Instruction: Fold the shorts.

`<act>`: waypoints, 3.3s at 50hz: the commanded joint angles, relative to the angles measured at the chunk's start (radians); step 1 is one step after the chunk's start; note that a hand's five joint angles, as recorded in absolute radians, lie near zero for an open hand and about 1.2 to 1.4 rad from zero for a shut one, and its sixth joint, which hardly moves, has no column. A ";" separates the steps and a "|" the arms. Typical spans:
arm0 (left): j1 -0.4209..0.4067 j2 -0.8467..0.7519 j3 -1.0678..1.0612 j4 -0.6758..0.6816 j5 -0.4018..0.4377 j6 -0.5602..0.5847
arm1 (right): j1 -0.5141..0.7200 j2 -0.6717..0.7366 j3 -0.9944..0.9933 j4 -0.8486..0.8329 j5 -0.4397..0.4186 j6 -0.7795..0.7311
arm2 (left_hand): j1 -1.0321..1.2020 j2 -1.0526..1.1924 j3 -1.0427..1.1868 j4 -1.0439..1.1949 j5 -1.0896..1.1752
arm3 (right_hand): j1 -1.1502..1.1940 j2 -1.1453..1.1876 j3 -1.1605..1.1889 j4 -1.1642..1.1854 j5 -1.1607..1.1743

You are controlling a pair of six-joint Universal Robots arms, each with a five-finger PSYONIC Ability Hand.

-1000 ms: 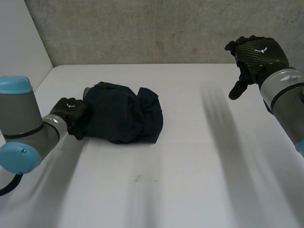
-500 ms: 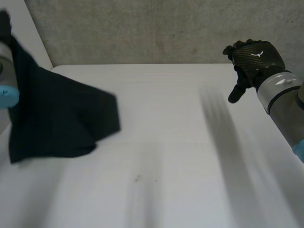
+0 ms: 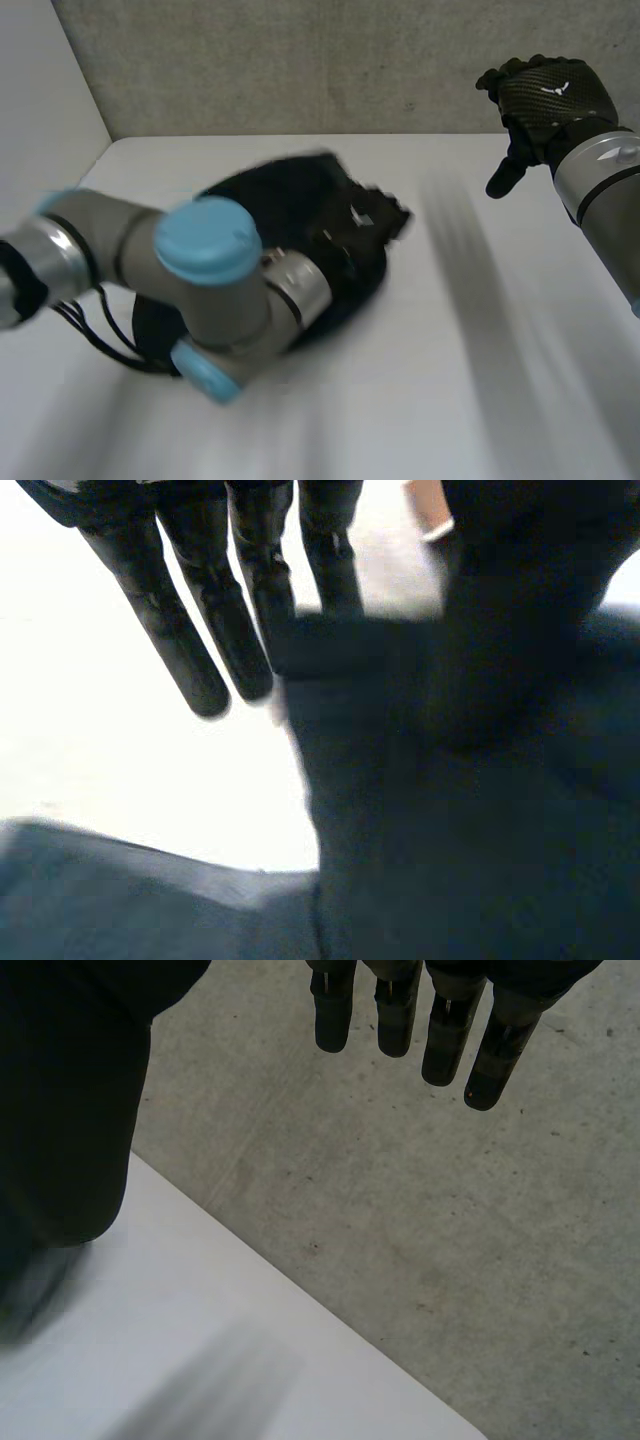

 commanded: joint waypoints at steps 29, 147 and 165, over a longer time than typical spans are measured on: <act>0.295 0.483 -0.662 -0.261 -0.434 -0.069 | 0.003 0.152 0.340 -0.073 -0.431 -0.285 | -0.160 -0.231 -0.231 -0.232 -0.223 | 0.209 0.172 0.182 0.141 0.148; 0.249 0.079 0.173 -0.094 -0.287 -0.014 | 0.027 0.303 -0.123 -0.066 -0.033 -0.182 | -0.433 -0.504 -0.504 -0.505 -0.496 | 0.009 -0.029 -0.018 -0.060 -0.053; 0.166 0.340 -0.423 -0.293 -0.274 -0.219 | -0.124 0.206 0.300 -0.006 -0.300 -0.199 | 0.180 0.110 0.109 0.109 0.118 | 0.374 0.336 0.347 0.306 0.312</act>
